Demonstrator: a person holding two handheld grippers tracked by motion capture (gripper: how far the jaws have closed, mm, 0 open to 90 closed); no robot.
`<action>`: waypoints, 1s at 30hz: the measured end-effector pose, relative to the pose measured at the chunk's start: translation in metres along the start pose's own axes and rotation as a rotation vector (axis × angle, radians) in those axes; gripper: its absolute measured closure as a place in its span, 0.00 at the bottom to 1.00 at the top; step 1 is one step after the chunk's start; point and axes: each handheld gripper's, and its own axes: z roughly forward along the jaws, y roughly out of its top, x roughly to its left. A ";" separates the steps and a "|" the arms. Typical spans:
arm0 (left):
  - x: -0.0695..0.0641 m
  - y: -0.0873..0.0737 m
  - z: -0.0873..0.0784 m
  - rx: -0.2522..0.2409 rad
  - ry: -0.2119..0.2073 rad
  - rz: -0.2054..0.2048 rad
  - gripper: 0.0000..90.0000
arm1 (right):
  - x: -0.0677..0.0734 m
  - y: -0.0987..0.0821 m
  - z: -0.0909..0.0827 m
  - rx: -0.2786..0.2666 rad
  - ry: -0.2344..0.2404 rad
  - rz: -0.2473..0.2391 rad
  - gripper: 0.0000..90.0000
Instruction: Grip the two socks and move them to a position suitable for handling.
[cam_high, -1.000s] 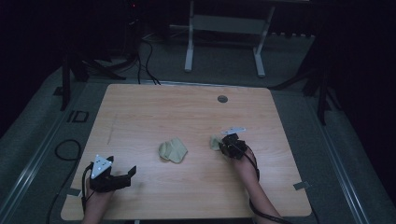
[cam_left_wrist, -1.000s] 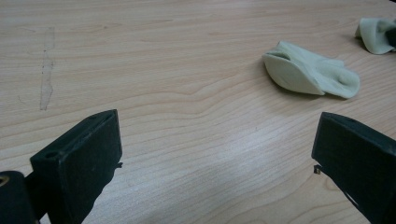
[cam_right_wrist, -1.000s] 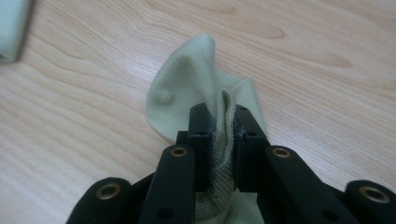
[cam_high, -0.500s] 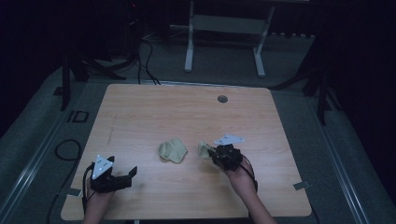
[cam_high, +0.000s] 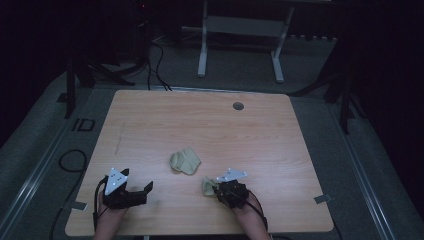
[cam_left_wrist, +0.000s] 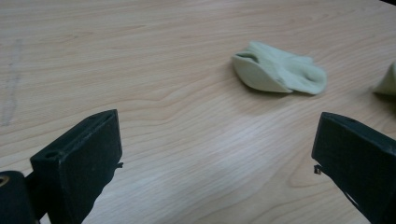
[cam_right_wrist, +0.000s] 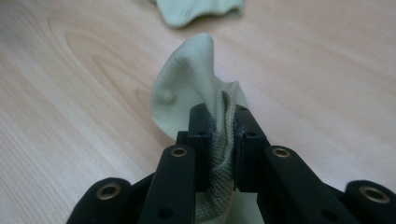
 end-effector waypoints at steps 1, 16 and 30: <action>-0.004 0.001 0.000 -0.017 -0.016 0.000 0.02 | 0.002 -0.003 0.003 0.006 -0.007 -0.003 0.87; -0.037 0.005 0.006 0.003 -0.154 0.100 0.02 | 0.027 -0.009 0.013 -0.003 -0.030 -0.027 0.46; -0.064 0.013 0.016 0.033 -0.223 0.174 0.02 | 0.040 0.004 0.023 -0.023 0.003 0.018 0.32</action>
